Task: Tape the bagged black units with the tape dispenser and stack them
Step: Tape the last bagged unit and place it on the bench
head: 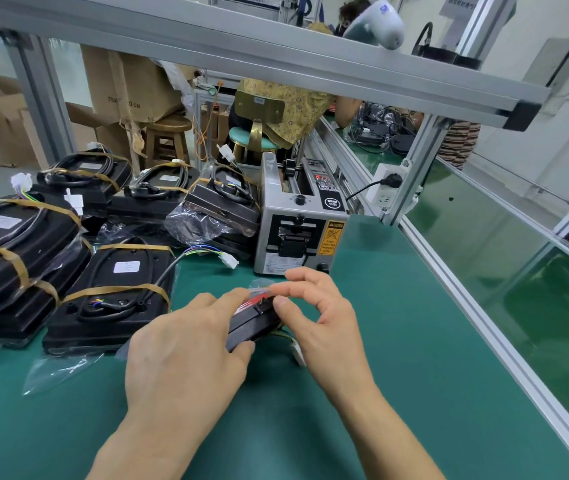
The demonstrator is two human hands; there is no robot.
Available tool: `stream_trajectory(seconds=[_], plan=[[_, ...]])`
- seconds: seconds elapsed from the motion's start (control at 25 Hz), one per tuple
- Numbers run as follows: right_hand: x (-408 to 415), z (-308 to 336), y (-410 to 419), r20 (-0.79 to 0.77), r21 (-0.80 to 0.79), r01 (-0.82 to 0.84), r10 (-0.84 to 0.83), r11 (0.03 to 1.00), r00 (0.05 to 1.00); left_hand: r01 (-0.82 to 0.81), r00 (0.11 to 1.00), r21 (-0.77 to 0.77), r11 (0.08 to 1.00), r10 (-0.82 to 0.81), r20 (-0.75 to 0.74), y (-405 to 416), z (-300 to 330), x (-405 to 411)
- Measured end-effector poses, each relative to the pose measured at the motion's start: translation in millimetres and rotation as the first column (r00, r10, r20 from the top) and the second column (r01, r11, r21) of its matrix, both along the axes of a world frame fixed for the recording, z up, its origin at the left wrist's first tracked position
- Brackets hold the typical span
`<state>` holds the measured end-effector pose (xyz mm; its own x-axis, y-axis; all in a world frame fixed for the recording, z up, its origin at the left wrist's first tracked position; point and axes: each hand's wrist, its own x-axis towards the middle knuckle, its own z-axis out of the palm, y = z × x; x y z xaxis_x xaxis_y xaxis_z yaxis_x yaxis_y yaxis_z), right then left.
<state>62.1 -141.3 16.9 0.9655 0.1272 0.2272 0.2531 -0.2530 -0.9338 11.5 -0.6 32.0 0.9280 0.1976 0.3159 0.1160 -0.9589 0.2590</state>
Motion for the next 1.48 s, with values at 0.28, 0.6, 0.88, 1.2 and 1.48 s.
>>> stream_trajectory(seconds=[0.28, 0.6, 0.88, 1.2, 1.48], plan=[[13.7, 16.2, -6.5, 0.087, -0.309, -0.091, 0.123, 0.947, 0.989, 0.017, 1.000, -0.010, 1.000, -0.018, -0.013, -0.9, -0.9, -1.1], [30.3, 42.3, -5.2, 0.083, -0.590, -0.173, 0.272, 0.789, 0.959, 0.054, 0.999, 0.012, 0.998, -0.054, -0.007, -2.6, 0.1, -0.1], [29.5, 46.3, -11.1, -0.139, -0.566, -0.395, 0.389, 0.723, 0.911, 0.074, 0.996, 0.029, 0.997, -0.076, 0.044, -2.3, 0.2, 0.1], [35.7, 52.3, -9.7, -0.214, -0.502, -0.439, 0.384, 0.745, 0.898, 0.084, 0.995, 0.049, 0.995, -0.086, 0.048, -1.4, -2.1, 1.3], [37.2, 53.8, -5.1, -0.226, -0.556, -0.442, 0.383, 0.704, 0.896, 0.021, 0.999, 0.053, 0.998, -0.024, 0.047, -0.8, -2.3, 0.8]])
